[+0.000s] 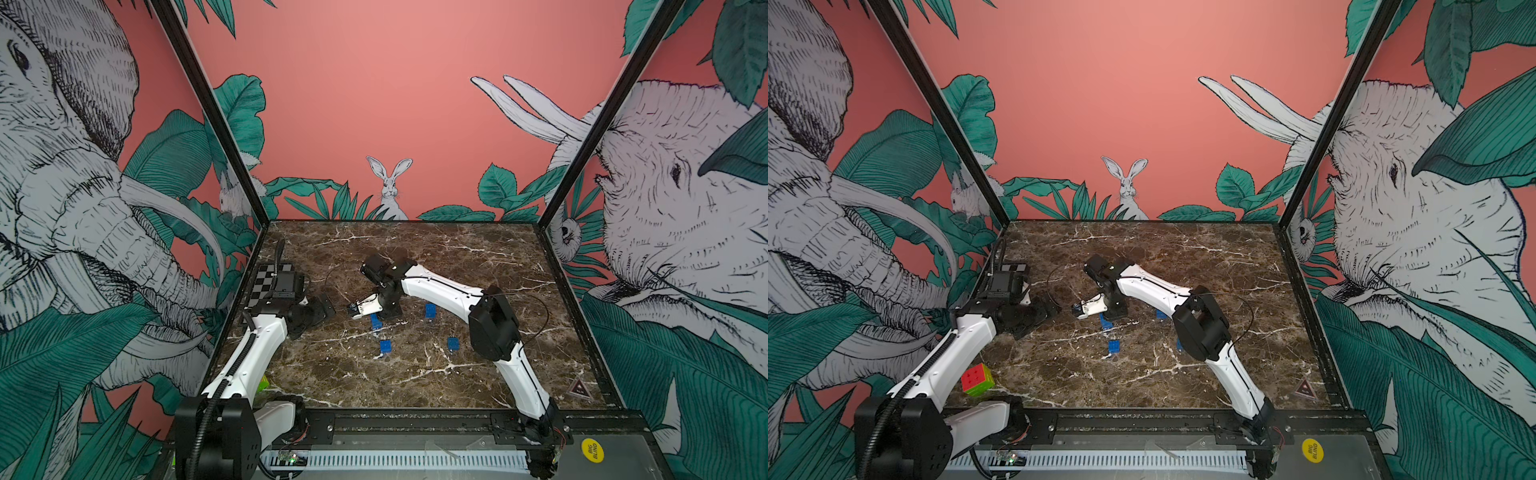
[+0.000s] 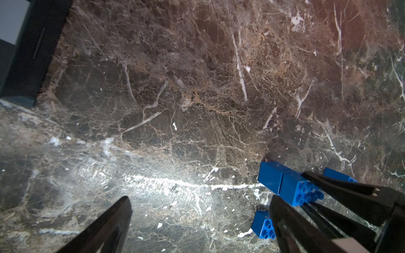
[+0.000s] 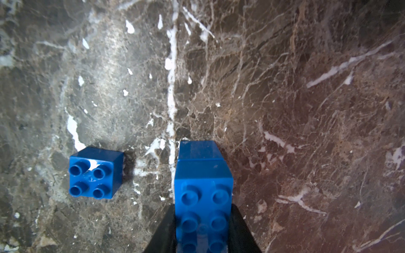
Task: Assemble the letter h with lego
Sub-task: Assemble the lego brick with the lego brick.
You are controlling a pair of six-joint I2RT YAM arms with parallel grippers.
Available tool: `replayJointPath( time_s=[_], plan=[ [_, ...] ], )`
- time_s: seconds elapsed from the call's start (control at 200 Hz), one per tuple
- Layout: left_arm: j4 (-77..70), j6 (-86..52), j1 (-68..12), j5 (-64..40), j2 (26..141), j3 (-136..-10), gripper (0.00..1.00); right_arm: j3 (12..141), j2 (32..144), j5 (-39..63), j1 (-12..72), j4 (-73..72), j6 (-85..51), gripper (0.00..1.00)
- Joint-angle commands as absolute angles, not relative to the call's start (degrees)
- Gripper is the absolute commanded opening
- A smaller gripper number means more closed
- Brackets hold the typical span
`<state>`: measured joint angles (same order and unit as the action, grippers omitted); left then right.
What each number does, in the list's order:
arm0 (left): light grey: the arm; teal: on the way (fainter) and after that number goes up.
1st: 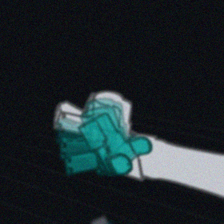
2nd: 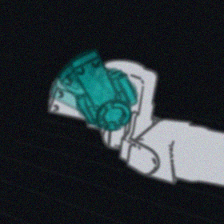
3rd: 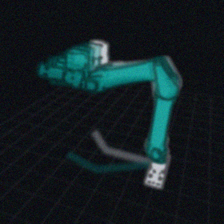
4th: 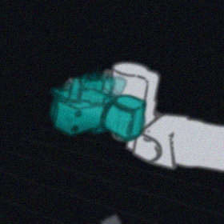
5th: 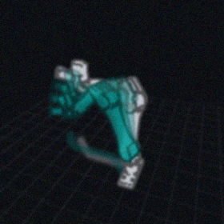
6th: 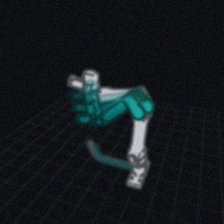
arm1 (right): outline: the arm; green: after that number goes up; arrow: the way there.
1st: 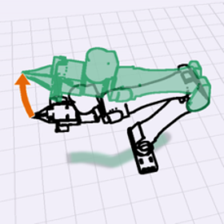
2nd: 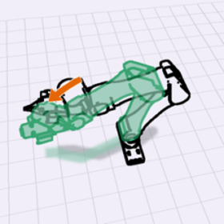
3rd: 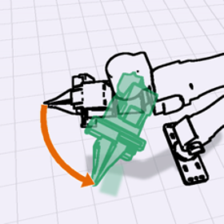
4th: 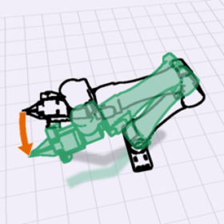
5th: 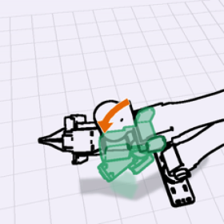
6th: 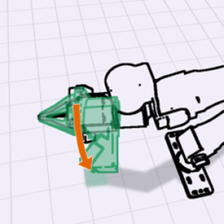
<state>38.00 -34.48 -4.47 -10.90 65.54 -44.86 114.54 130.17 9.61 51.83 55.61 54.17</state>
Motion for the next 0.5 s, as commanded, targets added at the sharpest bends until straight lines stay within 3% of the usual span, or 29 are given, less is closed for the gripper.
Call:
replayJointPath(
  time_s=[0.0,0.495],
  plan=[
    [38.99,-34.71,-4.72,-10.98,64.82,-44.75,0.99,115.52,131.78,7.82,51.70,59.69,53.77,0.00],
    [38.37,-34.54,-4.94,-11.25,65.40,-44.03,0.99,118.00,135.48,3.25,52.73,64.37,52.41,0.00]
  ],
)
